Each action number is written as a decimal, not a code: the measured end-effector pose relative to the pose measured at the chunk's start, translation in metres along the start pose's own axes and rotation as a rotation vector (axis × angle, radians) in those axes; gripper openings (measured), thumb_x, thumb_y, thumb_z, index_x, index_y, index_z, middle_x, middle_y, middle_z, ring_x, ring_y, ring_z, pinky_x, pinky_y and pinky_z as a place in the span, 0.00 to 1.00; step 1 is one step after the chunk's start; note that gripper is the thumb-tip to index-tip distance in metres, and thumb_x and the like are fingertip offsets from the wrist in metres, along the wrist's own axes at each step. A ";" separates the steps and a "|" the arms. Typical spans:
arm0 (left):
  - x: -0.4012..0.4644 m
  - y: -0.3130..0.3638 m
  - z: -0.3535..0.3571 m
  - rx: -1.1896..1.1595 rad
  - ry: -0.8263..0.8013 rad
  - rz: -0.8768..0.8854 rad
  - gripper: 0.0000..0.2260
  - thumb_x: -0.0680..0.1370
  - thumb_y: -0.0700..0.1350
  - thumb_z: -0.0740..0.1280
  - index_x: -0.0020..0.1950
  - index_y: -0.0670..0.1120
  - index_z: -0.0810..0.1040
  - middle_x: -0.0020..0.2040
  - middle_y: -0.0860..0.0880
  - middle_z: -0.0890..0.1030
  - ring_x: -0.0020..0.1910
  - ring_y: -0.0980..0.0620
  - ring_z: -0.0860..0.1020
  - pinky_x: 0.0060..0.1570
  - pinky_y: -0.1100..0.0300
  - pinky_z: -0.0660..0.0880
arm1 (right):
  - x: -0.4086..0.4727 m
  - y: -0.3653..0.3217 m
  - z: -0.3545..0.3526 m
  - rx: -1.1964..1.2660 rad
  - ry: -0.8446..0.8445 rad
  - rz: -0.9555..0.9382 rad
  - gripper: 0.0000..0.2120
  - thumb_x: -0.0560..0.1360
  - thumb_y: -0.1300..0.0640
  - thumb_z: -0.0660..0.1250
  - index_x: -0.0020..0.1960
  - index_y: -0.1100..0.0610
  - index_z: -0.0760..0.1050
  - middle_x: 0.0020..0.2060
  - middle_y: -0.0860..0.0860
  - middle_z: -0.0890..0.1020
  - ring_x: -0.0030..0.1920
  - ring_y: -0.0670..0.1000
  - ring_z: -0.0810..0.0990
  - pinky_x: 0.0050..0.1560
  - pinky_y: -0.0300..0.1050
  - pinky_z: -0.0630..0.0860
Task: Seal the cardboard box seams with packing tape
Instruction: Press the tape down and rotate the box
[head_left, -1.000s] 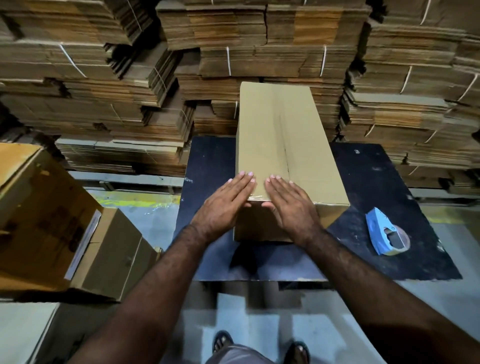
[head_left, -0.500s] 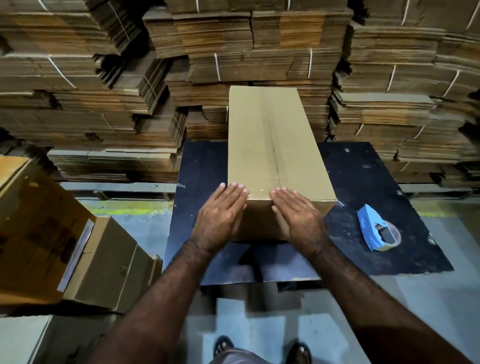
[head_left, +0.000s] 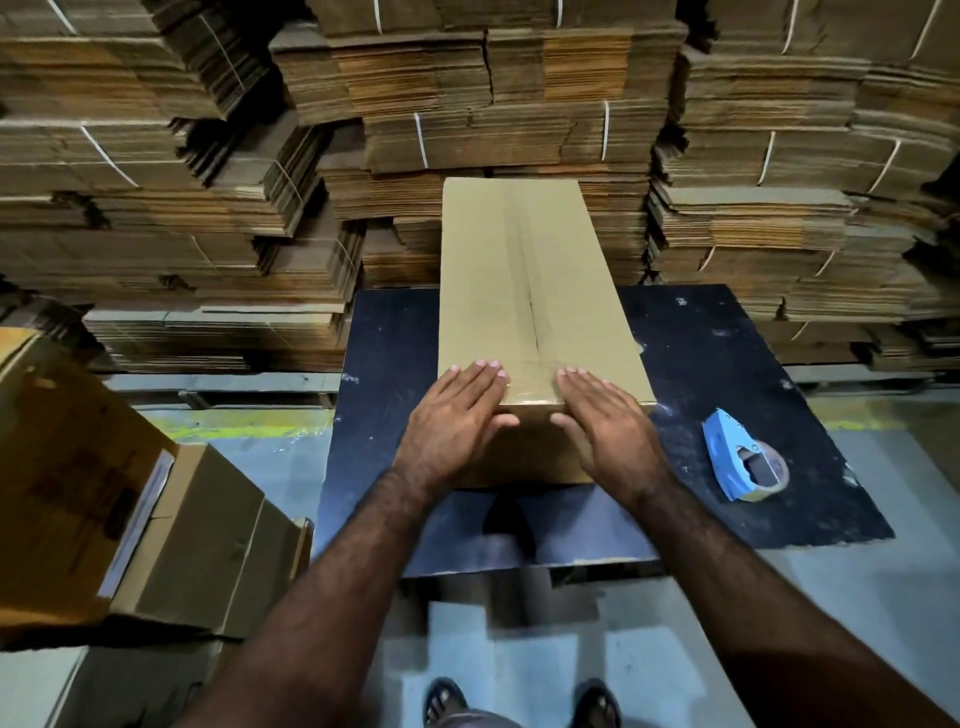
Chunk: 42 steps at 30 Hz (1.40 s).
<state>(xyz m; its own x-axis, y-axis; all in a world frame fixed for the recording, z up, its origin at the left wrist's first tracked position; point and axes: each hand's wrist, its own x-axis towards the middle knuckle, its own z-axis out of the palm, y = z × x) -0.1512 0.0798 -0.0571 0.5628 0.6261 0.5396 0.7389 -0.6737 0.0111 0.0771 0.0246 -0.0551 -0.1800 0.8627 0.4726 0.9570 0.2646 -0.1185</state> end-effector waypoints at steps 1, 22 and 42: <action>0.004 0.007 0.001 0.025 0.003 -0.022 0.25 0.86 0.55 0.52 0.67 0.41 0.79 0.67 0.43 0.80 0.68 0.44 0.77 0.69 0.47 0.70 | 0.005 -0.002 -0.001 0.015 -0.001 0.025 0.22 0.81 0.50 0.58 0.72 0.60 0.71 0.69 0.55 0.75 0.70 0.54 0.72 0.72 0.52 0.66; 0.039 0.059 0.023 -0.006 -0.104 -0.030 0.21 0.83 0.48 0.56 0.71 0.39 0.75 0.70 0.40 0.76 0.70 0.43 0.75 0.70 0.47 0.70 | 0.003 0.045 -0.004 -0.115 -0.139 -0.049 0.24 0.82 0.51 0.52 0.73 0.62 0.69 0.71 0.58 0.72 0.72 0.56 0.71 0.73 0.53 0.63; 0.074 0.114 0.028 0.083 -0.255 -0.072 0.29 0.85 0.57 0.44 0.77 0.41 0.67 0.78 0.44 0.67 0.78 0.45 0.64 0.76 0.45 0.60 | -0.016 0.107 -0.028 0.300 -0.081 0.135 0.28 0.82 0.43 0.54 0.78 0.56 0.61 0.76 0.51 0.65 0.77 0.48 0.60 0.74 0.47 0.57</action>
<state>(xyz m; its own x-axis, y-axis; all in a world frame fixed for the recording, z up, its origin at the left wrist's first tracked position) -0.0150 0.0598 -0.0395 0.5750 0.7571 0.3100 0.8023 -0.5960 -0.0325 0.1890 0.0277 -0.0512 -0.0854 0.9270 0.3652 0.8661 0.2503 -0.4327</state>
